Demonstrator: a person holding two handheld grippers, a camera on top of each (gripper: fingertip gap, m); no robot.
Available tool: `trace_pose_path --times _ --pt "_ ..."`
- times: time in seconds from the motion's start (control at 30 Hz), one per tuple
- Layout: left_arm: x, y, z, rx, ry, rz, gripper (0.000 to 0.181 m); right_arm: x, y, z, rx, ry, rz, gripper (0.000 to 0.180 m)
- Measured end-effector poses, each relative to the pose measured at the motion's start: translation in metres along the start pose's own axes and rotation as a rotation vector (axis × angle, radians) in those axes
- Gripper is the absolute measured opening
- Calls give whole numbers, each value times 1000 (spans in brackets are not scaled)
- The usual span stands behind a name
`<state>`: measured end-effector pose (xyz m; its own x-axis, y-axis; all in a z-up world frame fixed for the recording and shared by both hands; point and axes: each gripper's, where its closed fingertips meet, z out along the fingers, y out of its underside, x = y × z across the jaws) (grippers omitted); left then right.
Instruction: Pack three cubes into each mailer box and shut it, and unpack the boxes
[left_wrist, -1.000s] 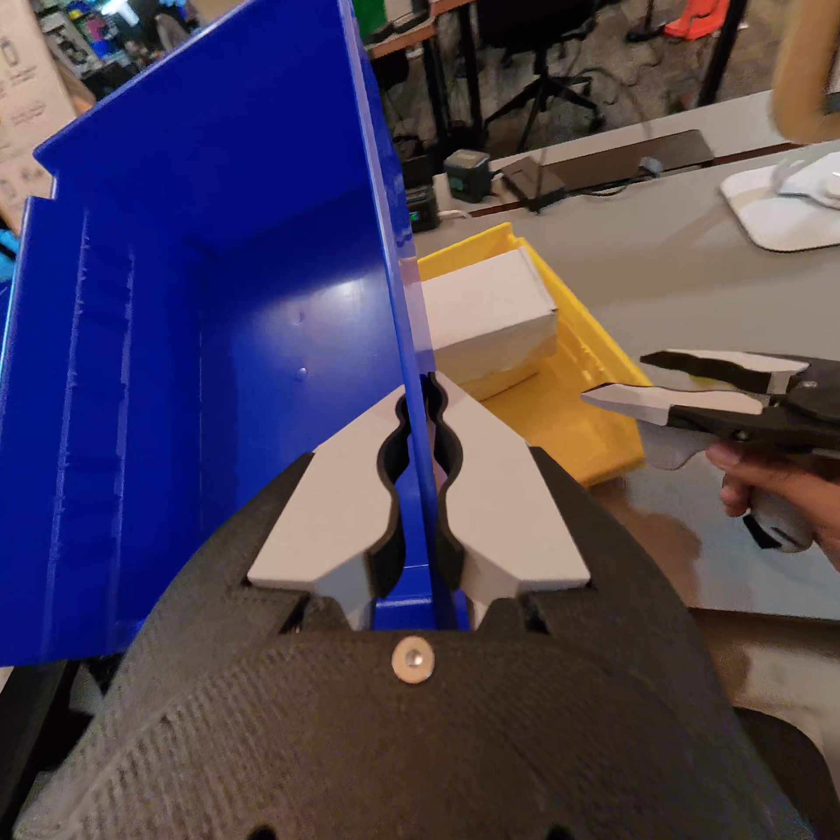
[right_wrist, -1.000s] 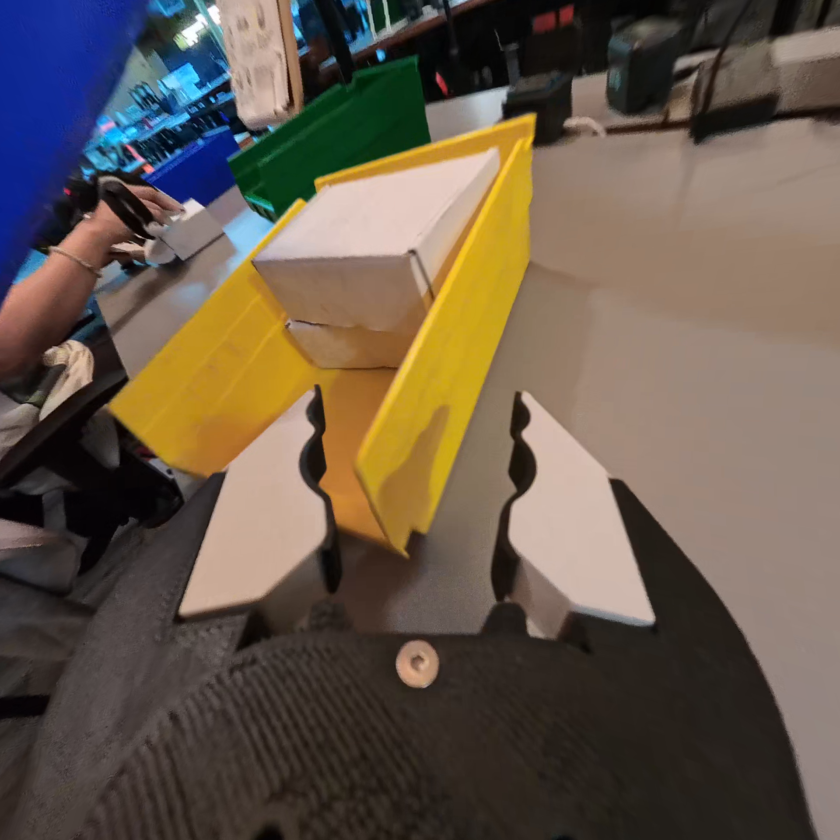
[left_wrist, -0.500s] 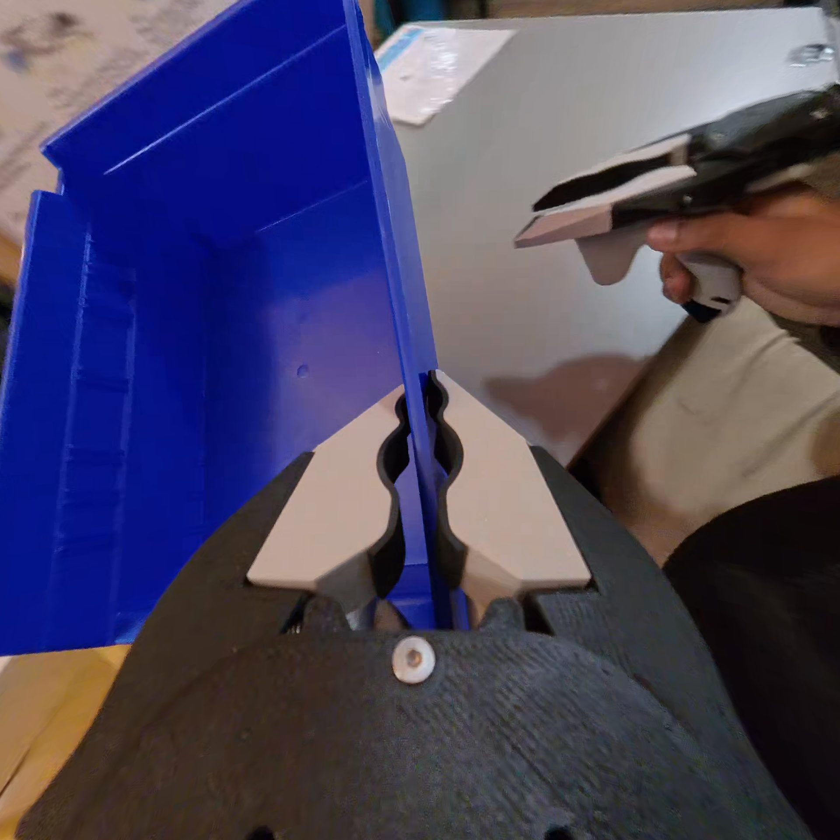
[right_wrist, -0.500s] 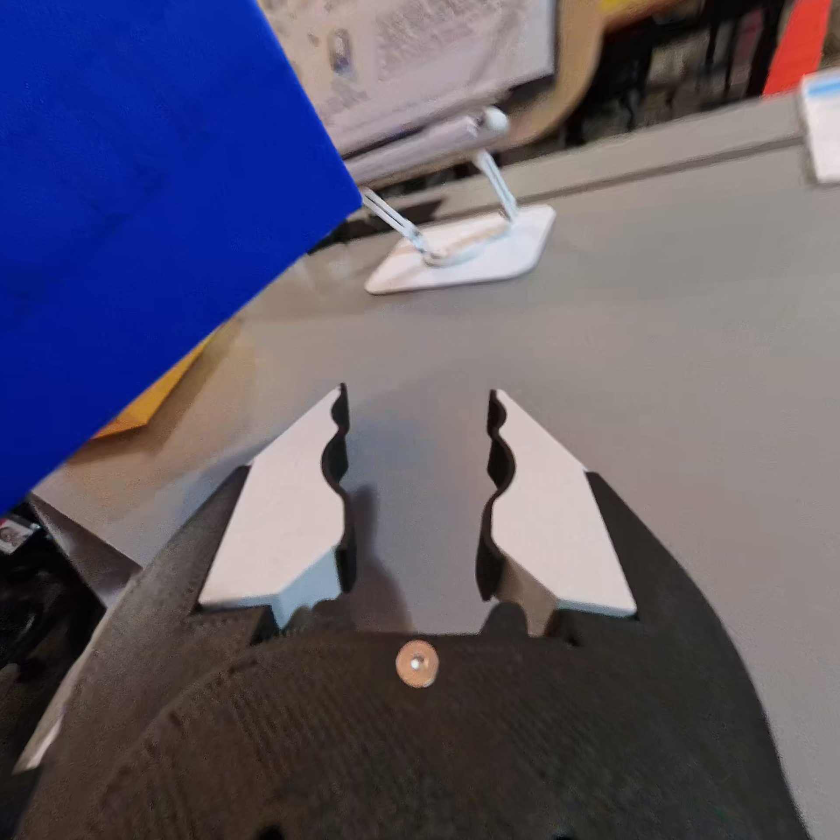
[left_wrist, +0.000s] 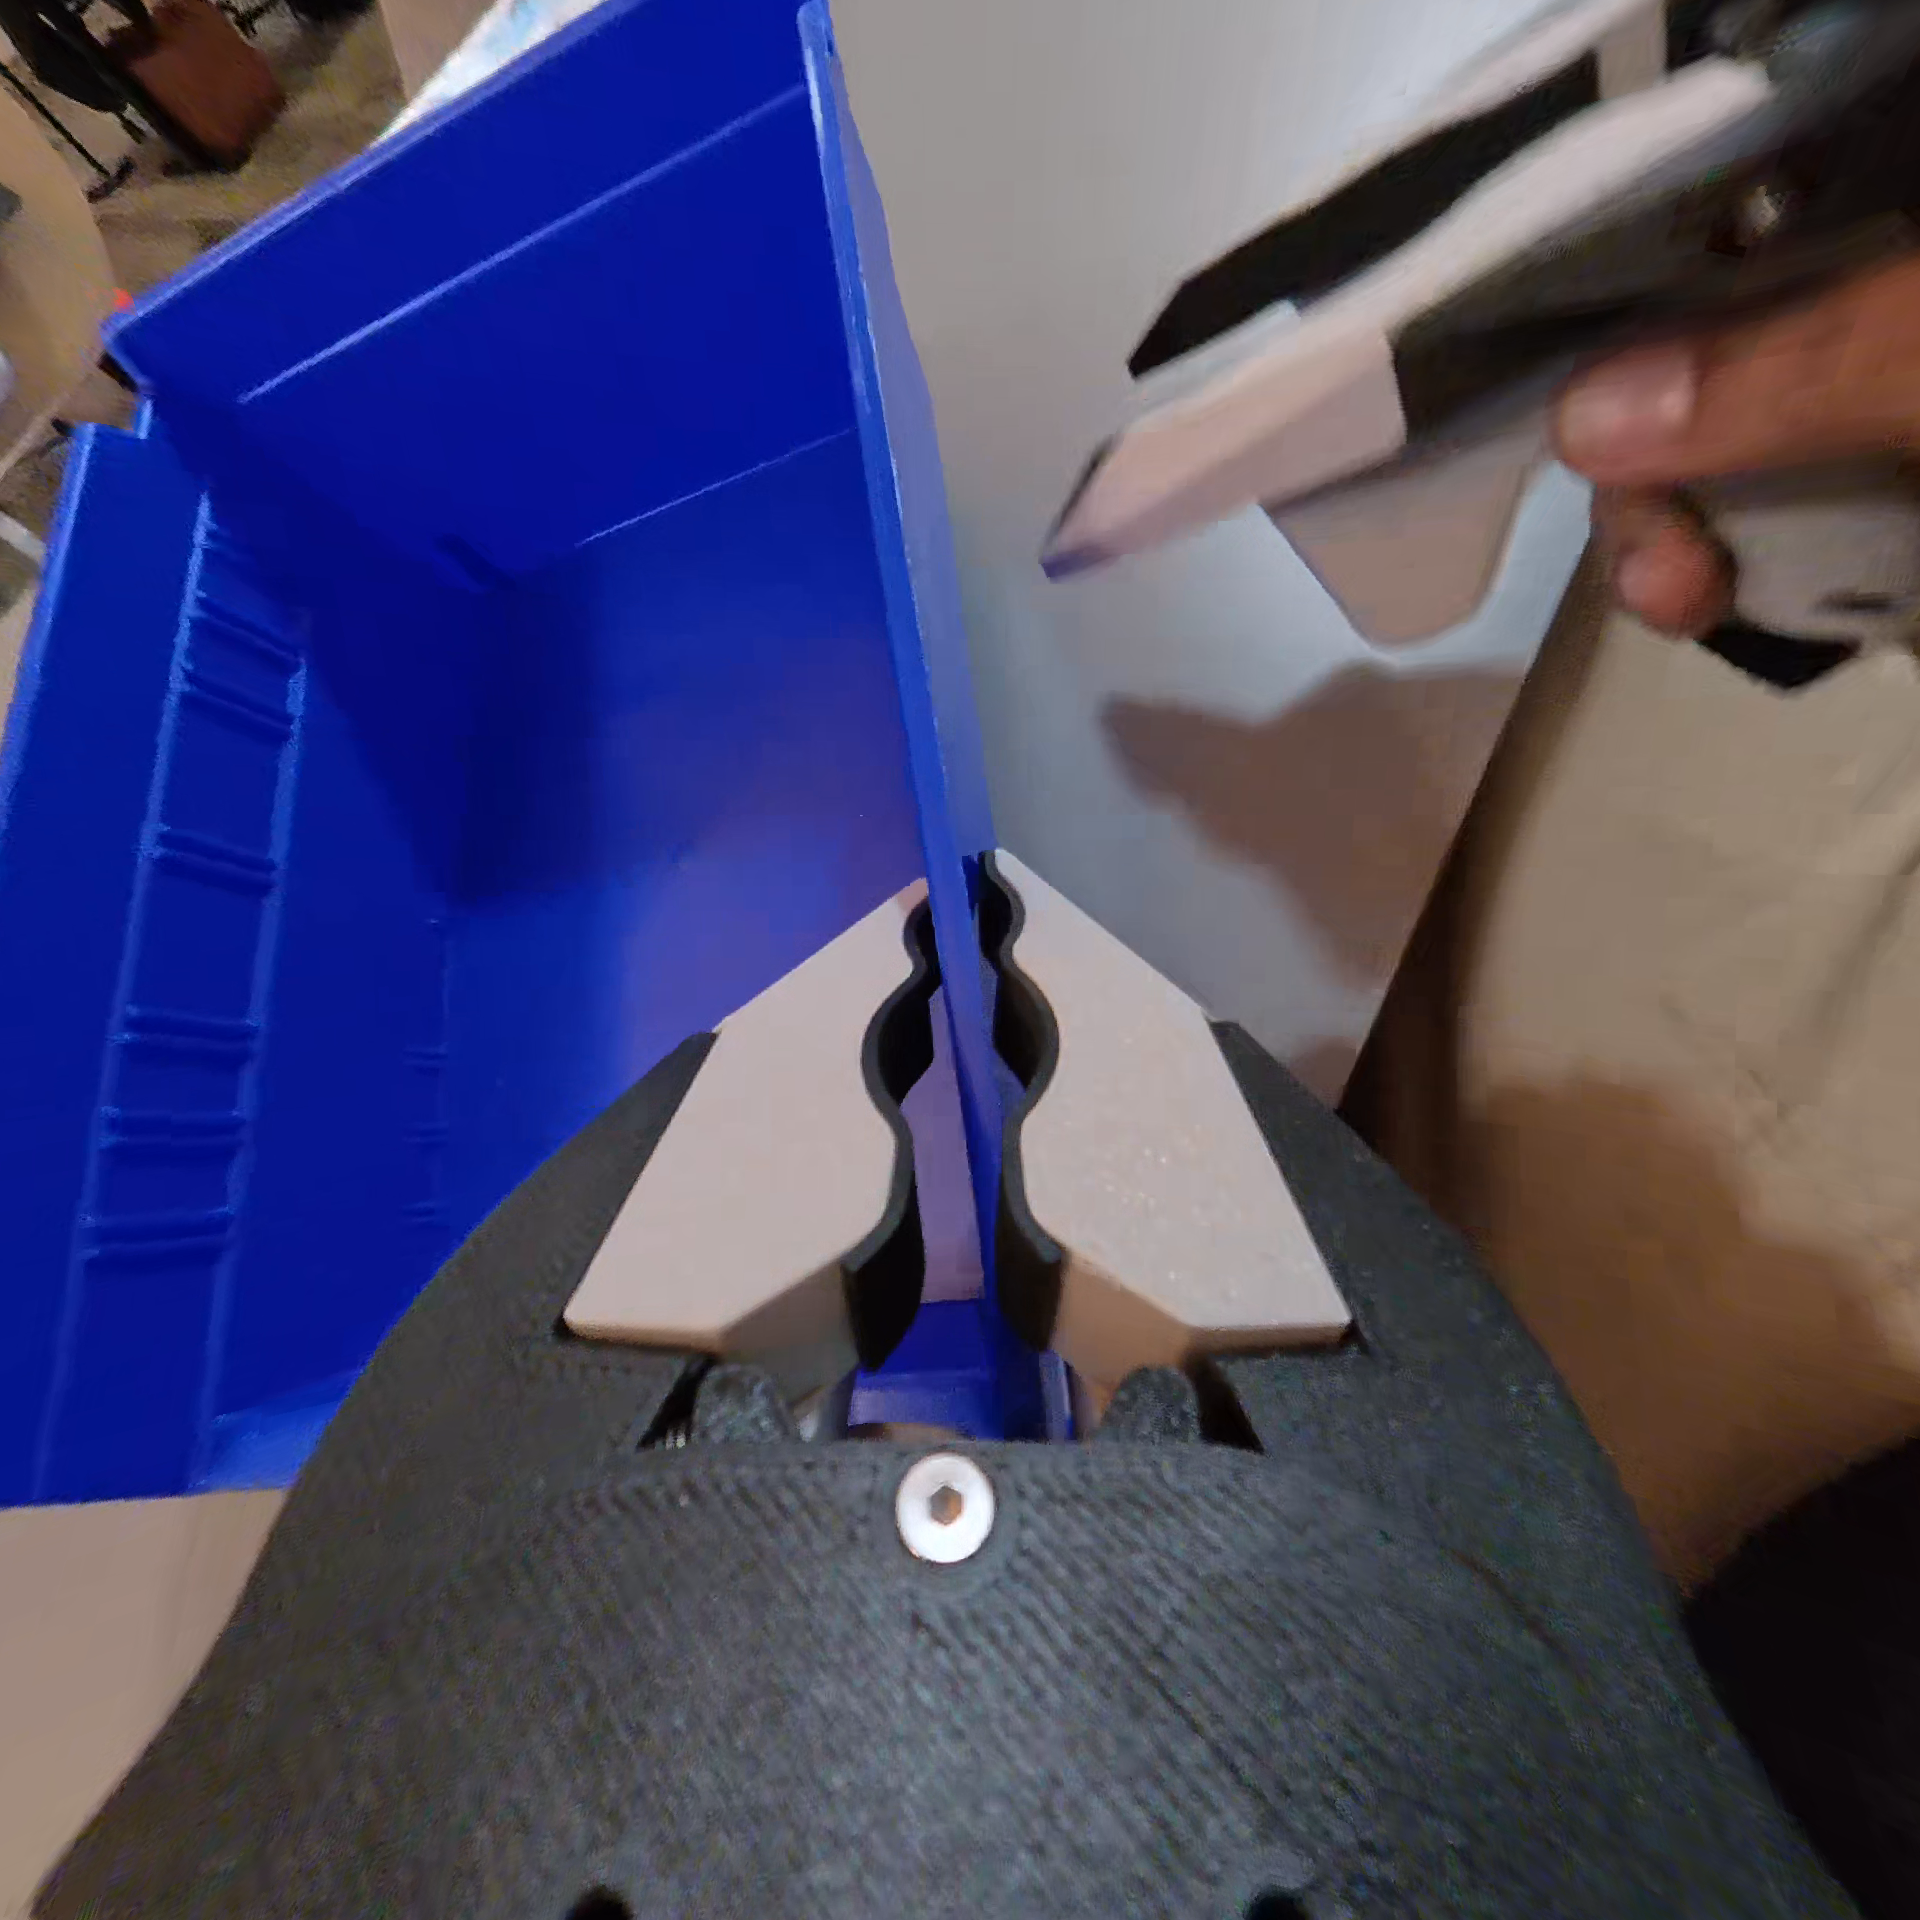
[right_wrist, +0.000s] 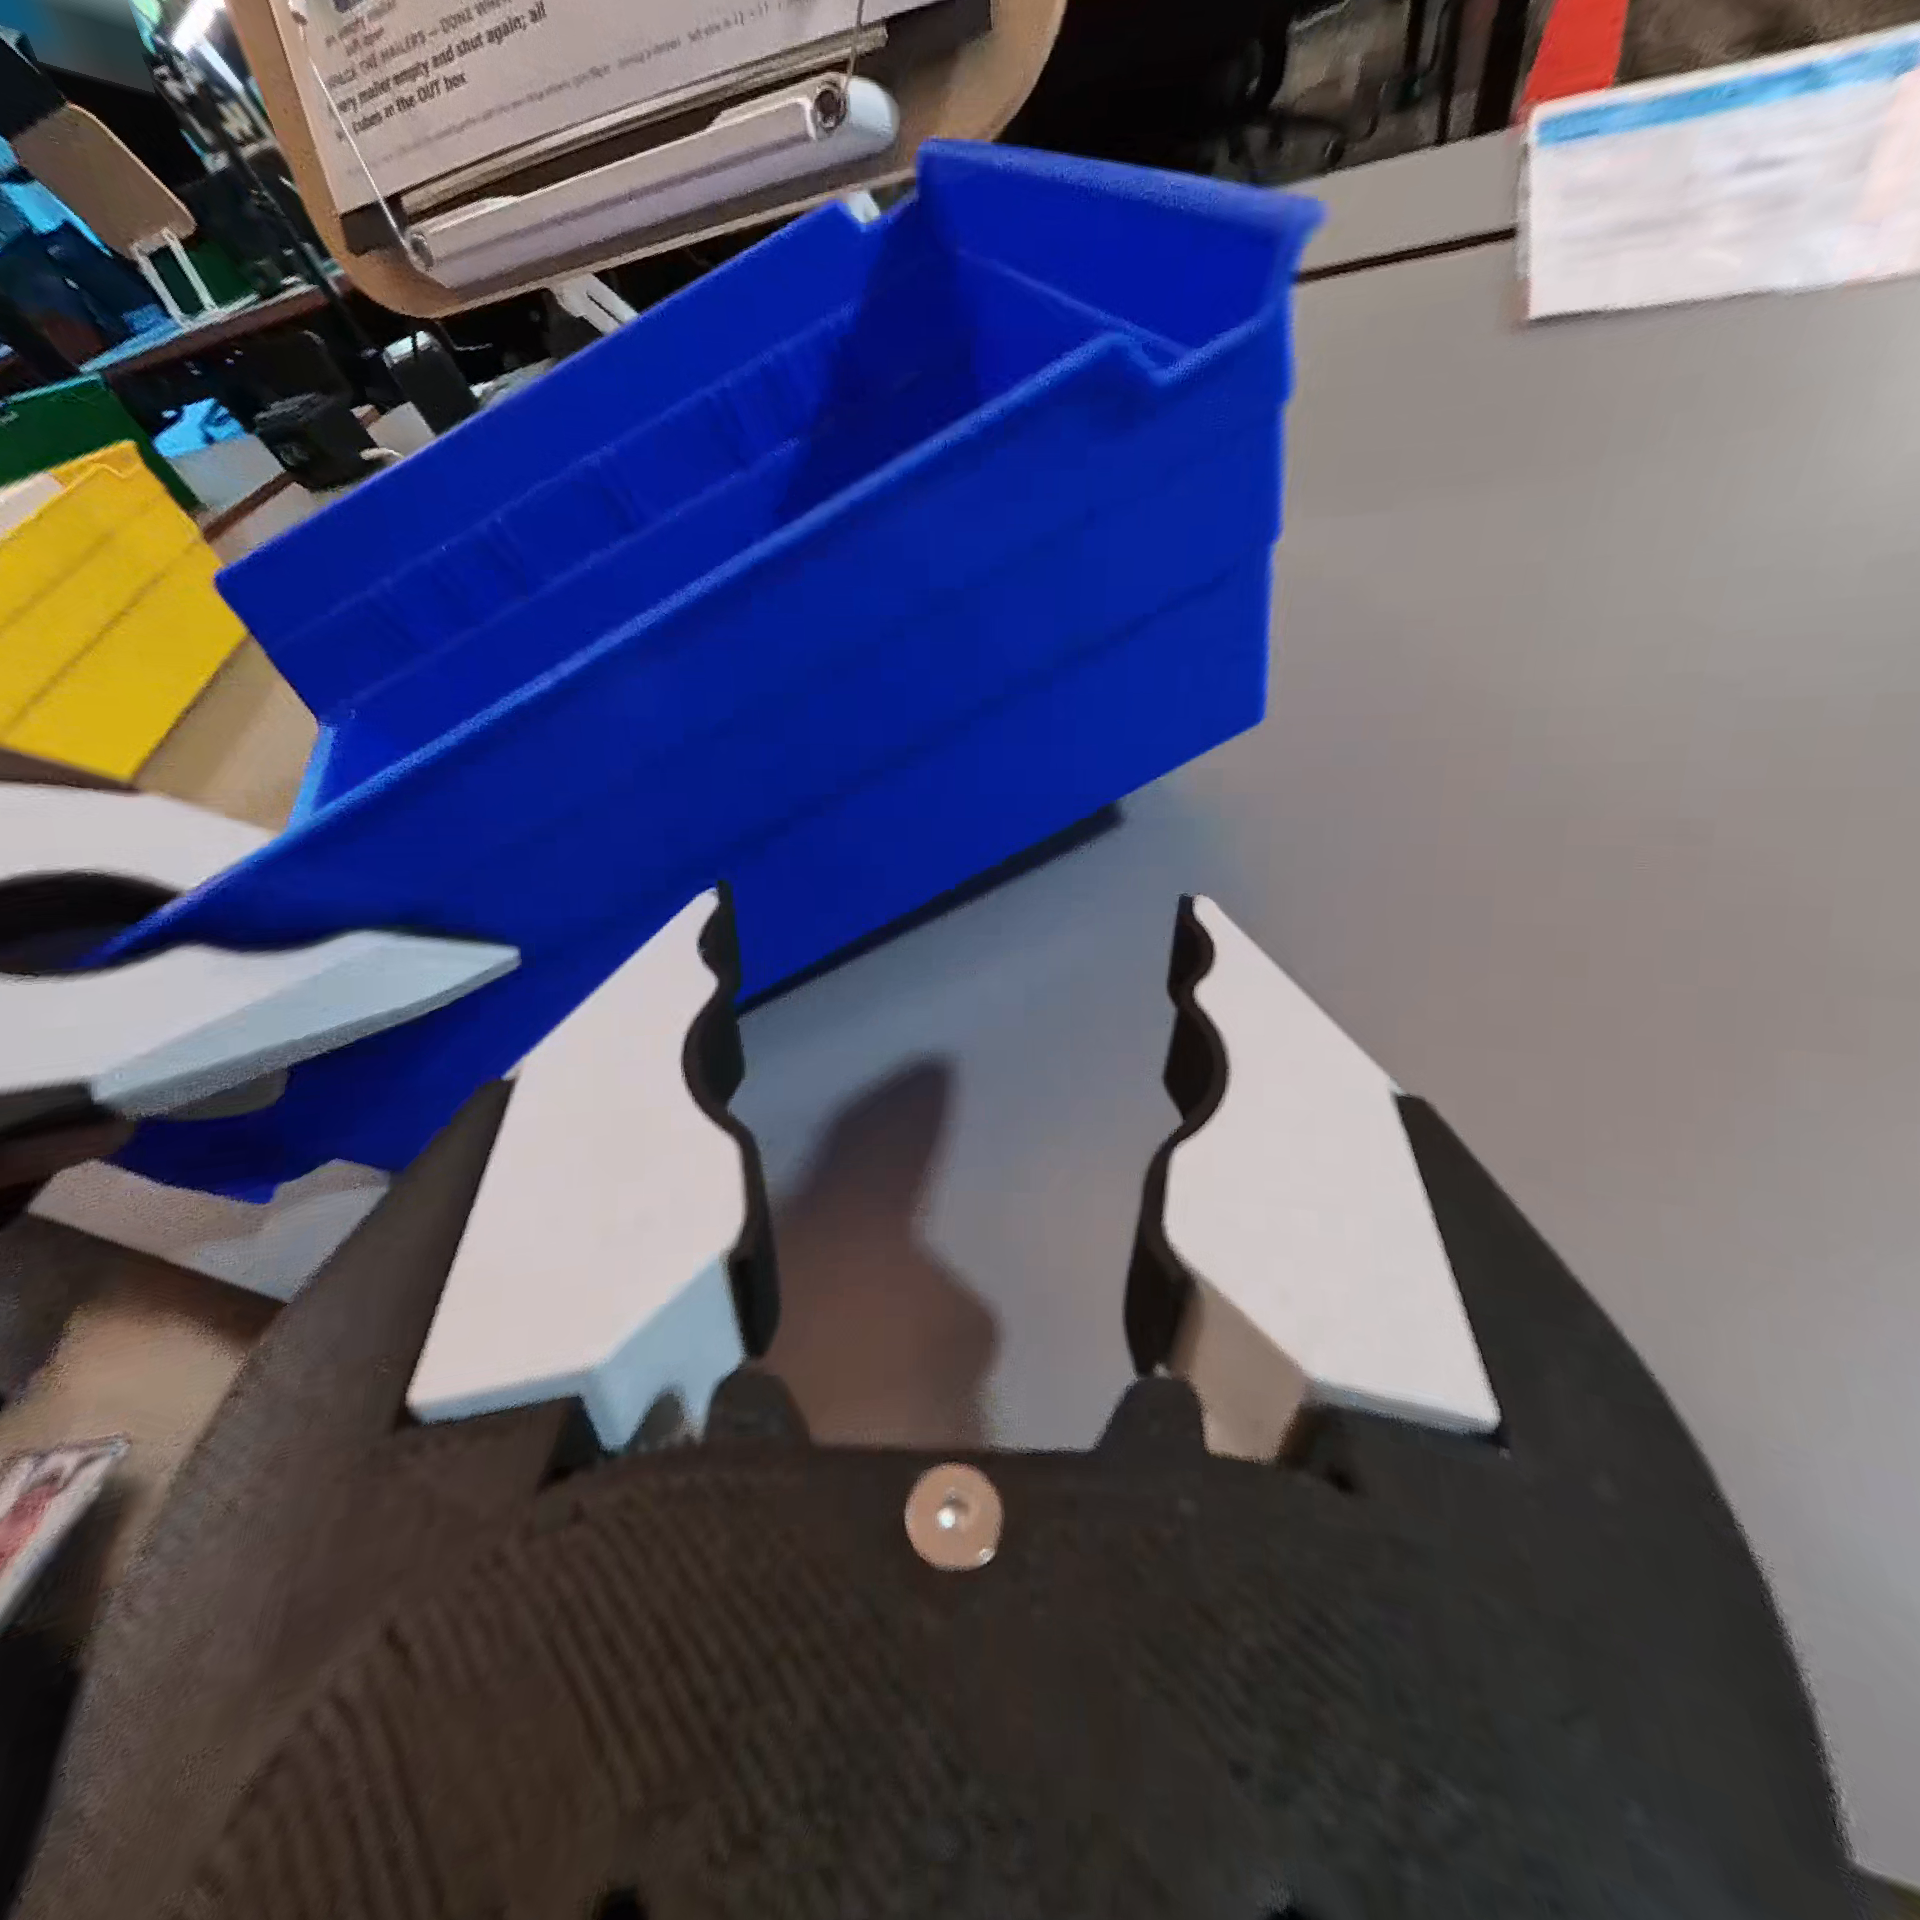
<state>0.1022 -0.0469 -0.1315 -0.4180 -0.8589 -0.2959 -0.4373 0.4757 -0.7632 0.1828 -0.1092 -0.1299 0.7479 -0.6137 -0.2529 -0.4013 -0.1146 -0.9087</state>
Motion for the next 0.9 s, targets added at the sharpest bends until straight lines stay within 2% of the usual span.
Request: trace_pose_path --times 0.03,0.13,0.23,0.33,0.4,0.43,0.5,0.57,0.63,0.7,0.77,0.8,0.83,0.9 --pt "0 -5 6 26 20 -40 4 0 0 -3 12 13 -16 86" --pt "-2 -25 6 151 1 -83 6 -8 -7 -17 73 27 -54 90" --pt "-4 -58 -25 345 29 -104 2 -24 -16 -32 145 26 -109 92" --pt "-16 -79 -59 476 142 -239 19 -49 -26 -41 215 22 -189 96" --pt "-43 -80 -75 526 164 -394 25 -72 -28 -39 237 27 -259 105" --pt "-63 -75 -79 538 142 -474 28 -83 -23 -33 225 32 -276 112" --pt "-107 -52 -77 518 57 -589 45 -103 -11 -18 191 50 -236 121" --pt "-151 -9 -63 427 -95 -647 66 -119 -6 -5 186 69 -226 117" --pt "-183 35 -54 353 -220 -702 75 -125 -2 7 162 105 -302 129" --pt "-194 61 -46 340 -228 -775 76 -117 10 18 93 148 -344 135" --pt "-193 69 -38 340 -150 -867 77 -111 19 22 61 92 -316 146" --pt "-191 67 -35 347 -108 -900 78 -104 20 21 49 70 -272 143" --pt "-190 65 -35 360 -83 -912 78 -94 21 19 32 66 -224 131" --pt "-189 63 -34 373 -77 -899 77 -71 17 13 13 47 -173 86"
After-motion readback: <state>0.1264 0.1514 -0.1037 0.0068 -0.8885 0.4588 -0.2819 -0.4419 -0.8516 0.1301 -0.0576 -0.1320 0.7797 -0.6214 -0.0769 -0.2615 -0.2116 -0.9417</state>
